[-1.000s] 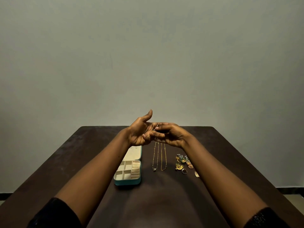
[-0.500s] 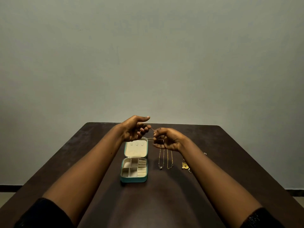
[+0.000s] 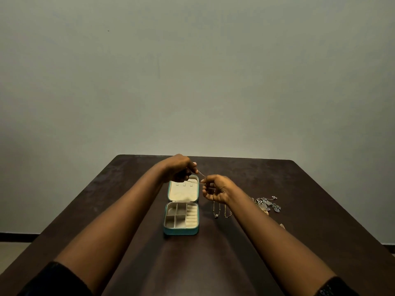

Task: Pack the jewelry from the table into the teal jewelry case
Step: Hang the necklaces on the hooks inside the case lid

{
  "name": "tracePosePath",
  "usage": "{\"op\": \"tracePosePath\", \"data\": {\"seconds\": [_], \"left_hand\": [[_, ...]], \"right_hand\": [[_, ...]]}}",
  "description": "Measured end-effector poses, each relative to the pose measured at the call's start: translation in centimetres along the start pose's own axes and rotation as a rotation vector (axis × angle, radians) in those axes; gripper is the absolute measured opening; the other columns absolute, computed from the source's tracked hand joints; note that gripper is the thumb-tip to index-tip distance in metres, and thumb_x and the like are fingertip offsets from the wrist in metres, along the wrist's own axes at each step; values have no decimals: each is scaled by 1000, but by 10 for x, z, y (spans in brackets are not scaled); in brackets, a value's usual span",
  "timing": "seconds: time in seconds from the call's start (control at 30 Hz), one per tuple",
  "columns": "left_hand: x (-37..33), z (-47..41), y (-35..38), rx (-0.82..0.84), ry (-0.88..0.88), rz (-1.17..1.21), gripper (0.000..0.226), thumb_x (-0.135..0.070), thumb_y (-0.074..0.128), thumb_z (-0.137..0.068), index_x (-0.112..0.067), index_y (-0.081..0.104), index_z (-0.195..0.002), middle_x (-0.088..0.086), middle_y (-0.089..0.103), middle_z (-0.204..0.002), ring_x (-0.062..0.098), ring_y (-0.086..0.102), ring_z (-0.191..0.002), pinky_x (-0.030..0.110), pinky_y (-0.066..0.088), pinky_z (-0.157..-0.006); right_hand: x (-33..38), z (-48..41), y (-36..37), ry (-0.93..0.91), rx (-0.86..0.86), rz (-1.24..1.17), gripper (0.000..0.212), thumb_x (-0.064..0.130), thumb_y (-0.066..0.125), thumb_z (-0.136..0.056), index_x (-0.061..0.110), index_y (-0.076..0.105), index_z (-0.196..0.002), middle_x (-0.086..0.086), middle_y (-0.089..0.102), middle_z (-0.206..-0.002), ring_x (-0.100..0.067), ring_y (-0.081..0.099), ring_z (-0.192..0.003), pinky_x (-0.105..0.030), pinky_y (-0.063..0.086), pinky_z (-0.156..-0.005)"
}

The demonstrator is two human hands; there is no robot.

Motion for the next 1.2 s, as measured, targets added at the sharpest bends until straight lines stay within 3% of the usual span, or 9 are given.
{"op": "tracePosePath", "data": {"seconds": [0.2, 0.37, 0.5, 0.67, 0.8, 1.0, 1.1, 1.2], "left_hand": [[2, -5, 3, -20, 110, 144, 15, -14, 38, -99, -13, 43, -85, 6, 48, -69, 12, 39, -56, 23, 38, -56], [4, -10, 7, -32, 206, 242, 18, -2, 30, -97, -13, 40, -108, 7, 49, -69, 12, 37, -52, 25, 41, -55], [2, -11, 6, 5, 220, 240, 22, -1, 32, -96, -13, 37, -113, 5, 45, -69, 11, 31, -52, 23, 35, -50], [1, -11, 2, 53, 205, 94, 22, -2, 34, -96, -14, 38, -113, 2, 43, -67, 10, 34, -53, 22, 30, -50], [4, -12, -3, 77, 195, 38, 21, -3, 34, -96, -13, 38, -114, 2, 44, -68, 9, 36, -53, 20, 29, -48], [7, -11, -12, 74, 180, -108, 24, -2, 38, -94, -13, 40, -114, 2, 45, -66, 8, 36, -53, 19, 27, -46], [11, -13, -15, 53, 171, -193, 24, -3, 40, -94, -12, 42, -116, 3, 48, -66, 9, 38, -53, 20, 27, -46], [19, -15, -21, 13, 171, -241, 24, -8, 46, -93, -12, 45, -116, 3, 52, -68, 10, 41, -54, 21, 31, -47]], "right_hand": [[-9, -5, -3, 49, -60, 74, 20, 2, 47, -86, 5, 52, -66, -6, 48, -66, -13, 46, -57, -24, 43, -53], [-9, -3, -5, -51, 21, 268, 21, -3, 53, -81, 14, 53, -69, -3, 60, -72, -15, 57, -68, -28, 42, -61], [-5, -2, -3, -119, 118, 327, 19, -1, 58, -81, 18, 57, -79, 2, 66, -76, -10, 60, -64, -29, 40, -69], [8, -1, 10, -338, 273, 162, 34, -17, 50, -76, 12, 60, -91, -3, 62, -89, -17, 59, -93, -33, 41, -90], [14, 0, 24, -381, 327, 47, 41, -25, 39, -74, 7, 56, -95, -6, 54, -78, -19, 58, -79, -27, 47, -75], [8, -5, 36, -320, 310, 90, 34, -21, 32, -73, 2, 54, -86, -11, 54, -76, -22, 60, -76, -30, 53, -68], [6, -4, 39, -301, 273, 149, 25, -11, 33, -78, 6, 52, -79, -10, 52, -72, -9, 45, -52, -19, 37, -48], [5, -8, 41, -321, 207, 215, 20, -5, 41, -79, 7, 53, -69, -6, 48, -64, -9, 34, -50, -22, 23, -48]]}}
Point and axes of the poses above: each hand's wrist, its own z-axis away from the middle knuckle, its own y-axis out of the palm, x = y × z, the point moved 1 cm from there along -z, towards the middle knuckle
